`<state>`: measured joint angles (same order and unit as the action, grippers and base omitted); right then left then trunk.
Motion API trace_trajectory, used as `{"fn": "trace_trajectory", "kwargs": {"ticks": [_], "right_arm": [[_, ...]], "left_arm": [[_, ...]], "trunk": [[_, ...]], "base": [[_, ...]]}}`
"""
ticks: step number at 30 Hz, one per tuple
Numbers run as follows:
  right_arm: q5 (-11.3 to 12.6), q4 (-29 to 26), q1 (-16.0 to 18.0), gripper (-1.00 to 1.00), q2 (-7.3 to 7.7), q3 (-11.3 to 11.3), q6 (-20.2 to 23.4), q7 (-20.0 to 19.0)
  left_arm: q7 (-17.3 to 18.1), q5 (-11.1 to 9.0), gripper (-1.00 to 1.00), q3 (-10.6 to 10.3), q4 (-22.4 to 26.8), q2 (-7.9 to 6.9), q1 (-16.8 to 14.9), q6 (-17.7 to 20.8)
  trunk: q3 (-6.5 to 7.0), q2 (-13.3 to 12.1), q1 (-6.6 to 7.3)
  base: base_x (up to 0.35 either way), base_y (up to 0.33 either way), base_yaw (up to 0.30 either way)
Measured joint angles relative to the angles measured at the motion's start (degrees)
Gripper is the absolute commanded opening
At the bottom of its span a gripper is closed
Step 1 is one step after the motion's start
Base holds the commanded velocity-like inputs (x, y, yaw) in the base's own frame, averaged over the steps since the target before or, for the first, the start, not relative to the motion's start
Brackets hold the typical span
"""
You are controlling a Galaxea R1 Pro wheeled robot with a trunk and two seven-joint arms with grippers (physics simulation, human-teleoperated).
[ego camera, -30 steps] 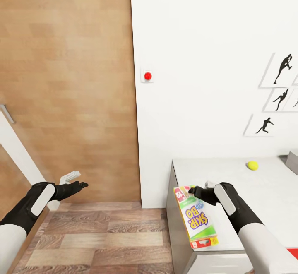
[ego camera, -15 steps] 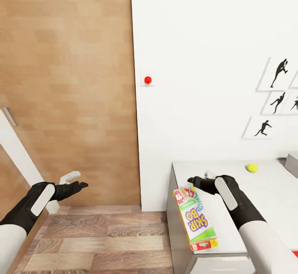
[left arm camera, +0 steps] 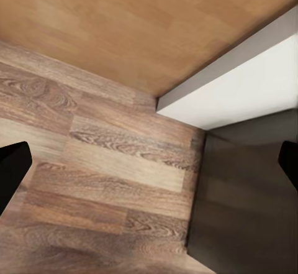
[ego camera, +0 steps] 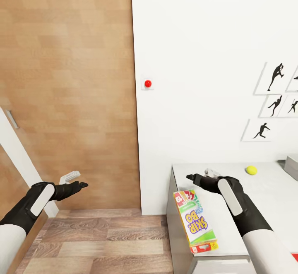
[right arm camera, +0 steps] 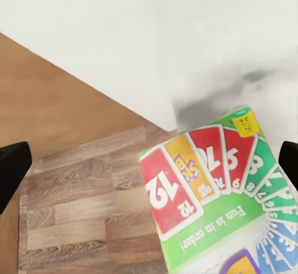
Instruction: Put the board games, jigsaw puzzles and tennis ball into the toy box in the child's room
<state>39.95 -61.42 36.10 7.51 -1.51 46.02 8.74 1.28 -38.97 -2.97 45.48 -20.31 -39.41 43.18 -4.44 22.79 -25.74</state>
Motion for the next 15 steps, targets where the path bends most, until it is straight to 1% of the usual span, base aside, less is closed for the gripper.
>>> {"fn": "trace_trajectory", "kwargs": {"ticks": [1,3,4,7,8,10,11,13,14,15], "right_arm": [[0.0,-1.8,-1.2,1.0,0.03,0.9,-0.1,-1.5],[0.0,-3.6,-2.3,1.0,0.05,2.2,-0.1,-3.3],[0.1,-5.1,-3.3,1.0,0.05,3.6,-0.1,-5.0],[0.4,-6.6,-4.5,1.0,0.05,5.4,-0.1,-7.8],[0.7,-7.1,-5.1,1.0,0.06,6.3,-0.1,-9.8],[0.9,-7.5,-5.5,1.0,0.08,6.9,-0.1,-12.0],[0.9,-7.7,-5.7,1.0,0.1,7.4,-0.1,-14.5],[0.7,-7.8,-5.9,1.0,0.12,7.7,-0.1,-17.3],[0.6,-7.9,-6.0,1.0,0.15,7.9,-0.1,-19.9],[0.5,-8.0,-6.0,1.0,0.17,8.0,-0.1,-21.2]], "left_arm": [[0.2,-0.1,1.0,0.1,0.0,-0.12,0.0,0.0],[0.6,-0.2,1.0,0.1,-0.1,-0.24,0.0,0.1],[1.3,-0.4,1.0,0.1,-0.1,-0.32,0.0,0.1],[3.1,-0.3,1.0,0.2,-0.2,-0.44,0.0,0.2],[4.7,-0.3,1.0,0.2,-0.2,-0.48,0.0,0.2],[6.7,-0.3,1.0,0.3,-0.3,-0.5,0.0,0.2],[8.9,-0.2,1.0,0.3,-0.3,-0.53,0.0,0.2],[11.4,-0.1,1.0,0.3,-0.3,-0.54,0.0,0.2],[13.8,-0.2,1.0,0.4,-0.4,-0.54,0.0,0.3],[15.1,-0.2,1.0,0.4,-0.4,-0.55,0.0,0.3]], "trunk": [[0.09,0.0,0.0],[0.28,0.0,0.0],[0.37,0.0,0.0],[0.65,0.0,0.0],[0.74,0.0,0.0],[0.93,0.0,0.0],[1.02,0.0,0.0],[1.21,0.0,0.0],[1.3,0.0,0.0],[1.39,0.0,0.0]], "base": [[0.0,0.0,0.0],[0.0,0.0,0.0],[0.0,0.0,0.0],[0.0,0.0,0.0],[0.0,0.0,0.0],[0.0,0.0,0.0],[0.0,0.0,0.0],[0.0,0.0,0.0],[0.0,0.0,0.0],[0.0,0.0,0.0]]}}
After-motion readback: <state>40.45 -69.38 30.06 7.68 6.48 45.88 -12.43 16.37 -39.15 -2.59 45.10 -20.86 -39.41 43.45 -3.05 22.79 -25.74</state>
